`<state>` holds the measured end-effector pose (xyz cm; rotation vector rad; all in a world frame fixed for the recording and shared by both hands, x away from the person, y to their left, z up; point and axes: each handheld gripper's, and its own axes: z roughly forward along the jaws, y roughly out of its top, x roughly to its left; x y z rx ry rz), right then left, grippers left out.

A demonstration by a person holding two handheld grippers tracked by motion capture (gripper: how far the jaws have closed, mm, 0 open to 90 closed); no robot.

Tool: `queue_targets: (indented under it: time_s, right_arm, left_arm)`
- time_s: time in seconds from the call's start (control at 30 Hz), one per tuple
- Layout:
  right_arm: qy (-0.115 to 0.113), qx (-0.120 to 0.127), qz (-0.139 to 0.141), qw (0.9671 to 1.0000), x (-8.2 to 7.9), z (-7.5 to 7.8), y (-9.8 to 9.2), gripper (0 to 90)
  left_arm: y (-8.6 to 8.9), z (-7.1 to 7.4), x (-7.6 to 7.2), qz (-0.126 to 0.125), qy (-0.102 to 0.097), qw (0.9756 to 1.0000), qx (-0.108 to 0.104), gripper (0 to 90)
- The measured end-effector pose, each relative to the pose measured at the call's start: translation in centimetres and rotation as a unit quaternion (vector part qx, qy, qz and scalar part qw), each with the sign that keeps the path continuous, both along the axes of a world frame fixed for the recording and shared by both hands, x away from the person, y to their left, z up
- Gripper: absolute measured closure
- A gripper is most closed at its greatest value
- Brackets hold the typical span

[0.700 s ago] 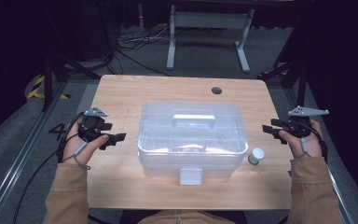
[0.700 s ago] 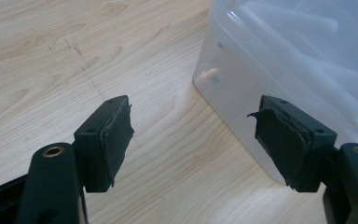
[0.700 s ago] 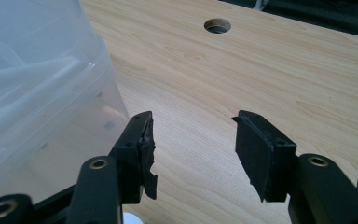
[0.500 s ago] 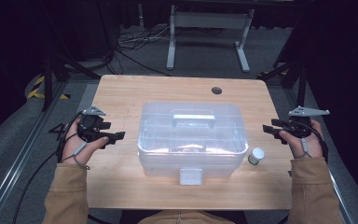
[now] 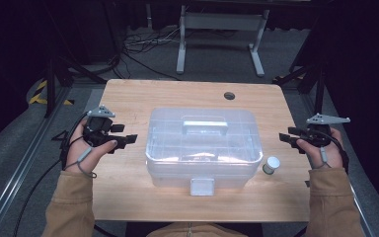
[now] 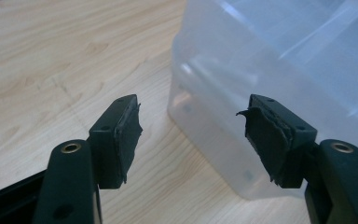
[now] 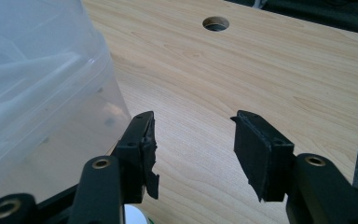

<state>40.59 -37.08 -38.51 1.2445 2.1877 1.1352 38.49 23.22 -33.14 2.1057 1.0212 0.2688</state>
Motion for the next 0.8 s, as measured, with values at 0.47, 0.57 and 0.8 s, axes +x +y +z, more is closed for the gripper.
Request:
queue_targets:
  time_s: [0.47, 0.57, 0.8]
  right_arm:
    - [-0.010, 0.031, 0.015, 0.9993, -0.4, -0.3, 0.4, 49.6]
    - [-0.015, 0.027, 0.010, 0.9995, -0.6, -0.3, 0.2, 48.7]
    - [-0.007, 0.037, 0.000, 0.9993, -1.0, -0.2, -0.2, 48.7]
  left_arm:
    - [-4.6, 4.1, 0.8, -0.071, -0.027, 0.9971, -0.005, 35.1]
    - [-5.9, 4.6, 1.1, -0.087, -0.027, 0.9959, -0.004, 34.7]
    - [-8.6, 4.8, 1.7, -0.121, -0.028, 0.9922, 0.002, 33.7]
